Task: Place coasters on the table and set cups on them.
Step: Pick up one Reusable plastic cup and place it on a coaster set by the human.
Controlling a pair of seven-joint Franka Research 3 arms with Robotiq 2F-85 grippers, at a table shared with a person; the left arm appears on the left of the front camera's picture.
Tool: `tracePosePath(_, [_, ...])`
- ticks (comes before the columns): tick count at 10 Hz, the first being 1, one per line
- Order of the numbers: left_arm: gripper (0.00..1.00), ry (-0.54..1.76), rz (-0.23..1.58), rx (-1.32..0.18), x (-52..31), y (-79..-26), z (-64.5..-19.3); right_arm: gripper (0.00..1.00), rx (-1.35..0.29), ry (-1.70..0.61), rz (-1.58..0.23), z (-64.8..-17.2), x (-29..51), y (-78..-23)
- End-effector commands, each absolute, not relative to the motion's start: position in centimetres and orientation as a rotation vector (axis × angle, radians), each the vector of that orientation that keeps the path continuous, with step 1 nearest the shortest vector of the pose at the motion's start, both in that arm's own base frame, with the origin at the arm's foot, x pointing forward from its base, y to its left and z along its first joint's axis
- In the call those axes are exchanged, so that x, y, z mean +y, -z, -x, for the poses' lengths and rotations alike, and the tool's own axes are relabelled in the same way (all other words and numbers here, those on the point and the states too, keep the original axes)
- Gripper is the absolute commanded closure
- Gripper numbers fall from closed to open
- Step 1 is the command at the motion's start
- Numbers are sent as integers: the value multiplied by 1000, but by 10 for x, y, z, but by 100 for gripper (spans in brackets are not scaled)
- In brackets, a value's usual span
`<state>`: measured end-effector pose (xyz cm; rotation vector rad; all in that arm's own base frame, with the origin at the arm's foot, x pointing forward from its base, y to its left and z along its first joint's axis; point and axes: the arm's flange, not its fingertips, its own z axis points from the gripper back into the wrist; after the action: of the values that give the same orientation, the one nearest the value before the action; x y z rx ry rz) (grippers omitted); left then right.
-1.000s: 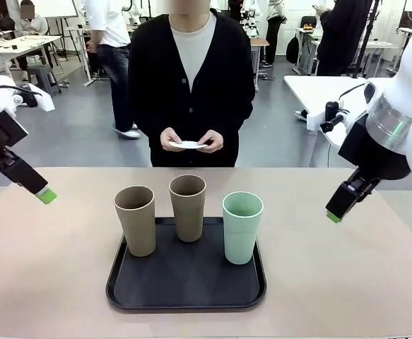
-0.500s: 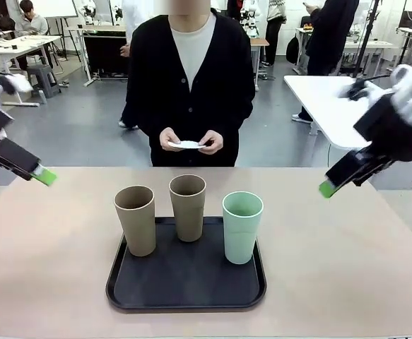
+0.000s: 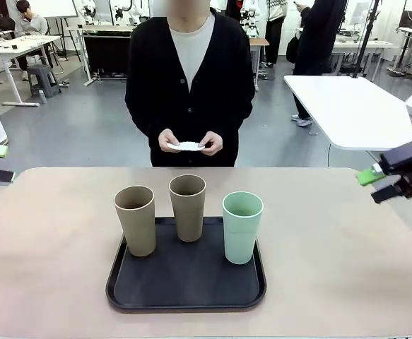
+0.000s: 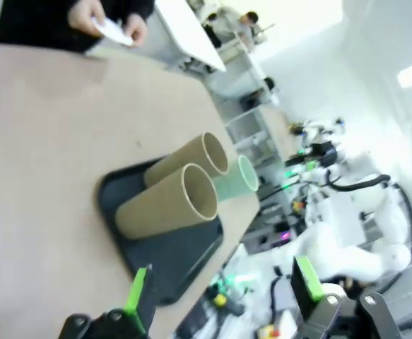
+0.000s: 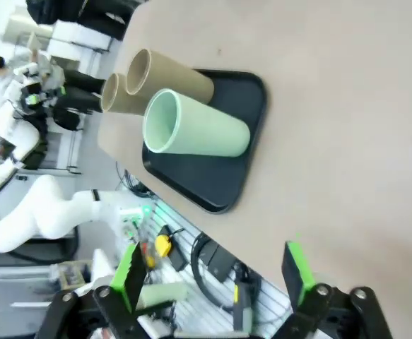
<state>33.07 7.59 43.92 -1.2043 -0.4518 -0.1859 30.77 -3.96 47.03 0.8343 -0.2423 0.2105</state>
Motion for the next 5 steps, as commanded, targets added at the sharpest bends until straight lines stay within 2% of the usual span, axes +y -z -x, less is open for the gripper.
tracePosePath(1, [0, 161, 1196, -369, 60, -421, -331, 0, -201, -209, -873, -261, -31, -403])
tracePosePath(3, [0, 88, 1137, -316, 66, -426, -319, 0, -180, -261, -874, -239, -44, -403])
tracePosePath(5, [0, 47, 1102, -306, 75, -435, -313, 0, -228, -228, -886, -219, -60, -406])
